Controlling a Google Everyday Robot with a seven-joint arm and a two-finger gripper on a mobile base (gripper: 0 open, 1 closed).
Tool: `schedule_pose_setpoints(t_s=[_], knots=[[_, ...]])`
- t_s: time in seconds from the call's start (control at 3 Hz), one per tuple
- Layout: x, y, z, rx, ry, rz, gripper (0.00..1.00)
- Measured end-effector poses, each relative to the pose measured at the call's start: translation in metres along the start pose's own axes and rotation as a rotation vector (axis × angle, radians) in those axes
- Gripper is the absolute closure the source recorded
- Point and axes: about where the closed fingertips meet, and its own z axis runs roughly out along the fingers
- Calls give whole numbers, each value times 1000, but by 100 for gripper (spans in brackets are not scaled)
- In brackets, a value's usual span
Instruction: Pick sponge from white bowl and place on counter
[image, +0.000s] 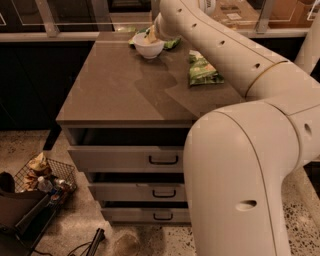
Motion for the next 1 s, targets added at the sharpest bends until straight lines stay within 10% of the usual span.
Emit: schedule_pose_setpoints(t_s=[1.0], knots=[[-27,-37,-106,-33,-105,-43,100]])
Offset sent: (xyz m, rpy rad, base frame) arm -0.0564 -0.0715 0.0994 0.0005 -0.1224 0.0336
